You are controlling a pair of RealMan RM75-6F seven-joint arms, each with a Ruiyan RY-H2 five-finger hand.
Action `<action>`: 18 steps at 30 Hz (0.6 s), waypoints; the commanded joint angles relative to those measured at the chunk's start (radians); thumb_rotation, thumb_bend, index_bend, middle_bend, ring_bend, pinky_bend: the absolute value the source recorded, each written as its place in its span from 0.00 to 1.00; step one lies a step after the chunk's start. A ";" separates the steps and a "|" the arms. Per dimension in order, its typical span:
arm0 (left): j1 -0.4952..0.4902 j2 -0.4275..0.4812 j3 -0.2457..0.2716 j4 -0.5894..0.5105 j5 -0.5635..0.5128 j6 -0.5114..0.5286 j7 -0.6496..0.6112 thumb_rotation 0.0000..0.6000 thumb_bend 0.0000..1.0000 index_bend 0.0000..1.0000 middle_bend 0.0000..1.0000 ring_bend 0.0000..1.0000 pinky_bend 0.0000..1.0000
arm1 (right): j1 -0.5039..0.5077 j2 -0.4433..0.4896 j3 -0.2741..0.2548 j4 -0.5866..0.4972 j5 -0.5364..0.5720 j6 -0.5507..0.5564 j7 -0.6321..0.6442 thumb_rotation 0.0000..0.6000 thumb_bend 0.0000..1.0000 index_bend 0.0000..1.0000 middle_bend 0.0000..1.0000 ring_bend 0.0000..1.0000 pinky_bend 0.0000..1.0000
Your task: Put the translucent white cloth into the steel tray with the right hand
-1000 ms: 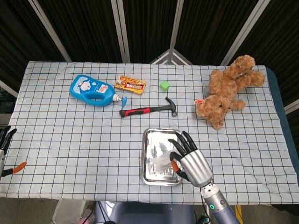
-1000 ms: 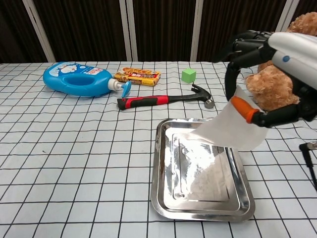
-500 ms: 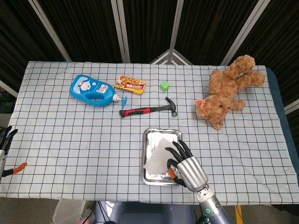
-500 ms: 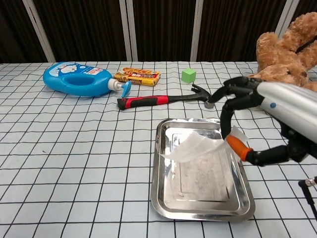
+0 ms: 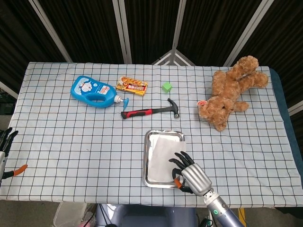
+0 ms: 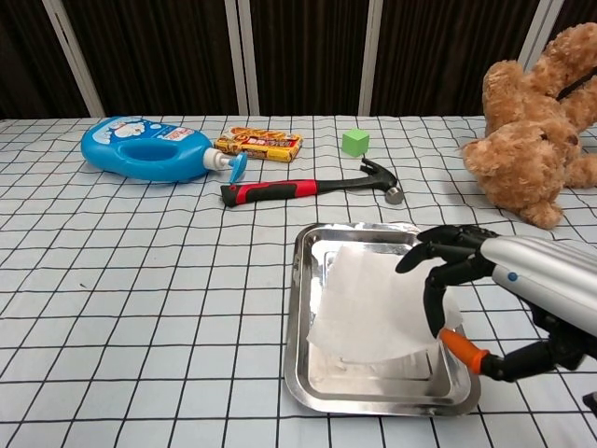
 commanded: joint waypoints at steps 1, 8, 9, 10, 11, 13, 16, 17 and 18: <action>0.000 0.000 0.000 0.000 0.001 0.001 0.000 1.00 0.00 0.00 0.00 0.00 0.00 | 0.011 0.017 -0.021 -0.001 -0.033 0.002 0.024 1.00 0.58 0.69 0.23 0.06 0.00; 0.002 -0.001 0.001 -0.001 0.003 0.005 0.003 1.00 0.00 0.00 0.00 0.00 0.00 | 0.041 0.018 -0.020 0.024 -0.044 -0.031 0.046 1.00 0.58 0.70 0.23 0.06 0.00; 0.002 -0.001 0.001 -0.001 0.002 0.005 0.004 1.00 0.00 0.00 0.00 0.00 0.00 | 0.047 0.010 -0.016 0.030 -0.035 -0.044 0.050 1.00 0.58 0.70 0.23 0.06 0.00; 0.002 -0.001 0.001 -0.001 0.001 0.005 0.004 1.00 0.00 0.00 0.00 0.00 0.00 | 0.055 0.004 -0.012 0.038 -0.027 -0.059 0.052 1.00 0.58 0.70 0.23 0.06 0.00; 0.002 -0.001 0.000 -0.002 0.000 0.005 0.004 1.00 0.00 0.00 0.00 0.00 0.00 | 0.063 -0.002 -0.008 0.047 -0.022 -0.072 0.052 1.00 0.58 0.70 0.23 0.06 0.00; 0.002 -0.001 -0.002 -0.001 -0.003 0.006 0.004 1.00 0.00 0.00 0.00 0.00 0.00 | 0.081 -0.014 -0.002 0.068 -0.017 -0.098 0.042 1.00 0.58 0.70 0.23 0.06 0.00; 0.001 -0.001 -0.003 0.001 -0.007 0.002 0.001 1.00 0.00 0.00 0.00 0.00 0.00 | 0.095 -0.024 0.008 0.079 -0.007 -0.112 0.041 1.00 0.58 0.70 0.23 0.06 0.00; 0.001 0.000 -0.004 0.001 -0.009 0.001 0.001 1.00 0.00 0.00 0.00 0.00 0.00 | 0.098 -0.025 0.010 0.080 -0.004 -0.115 0.042 1.00 0.58 0.70 0.23 0.06 0.00; 0.001 0.000 -0.004 0.002 -0.009 0.001 0.000 1.00 0.00 0.00 0.00 0.00 0.00 | 0.100 -0.025 0.013 0.082 -0.002 -0.115 0.041 1.00 0.58 0.70 0.23 0.06 0.00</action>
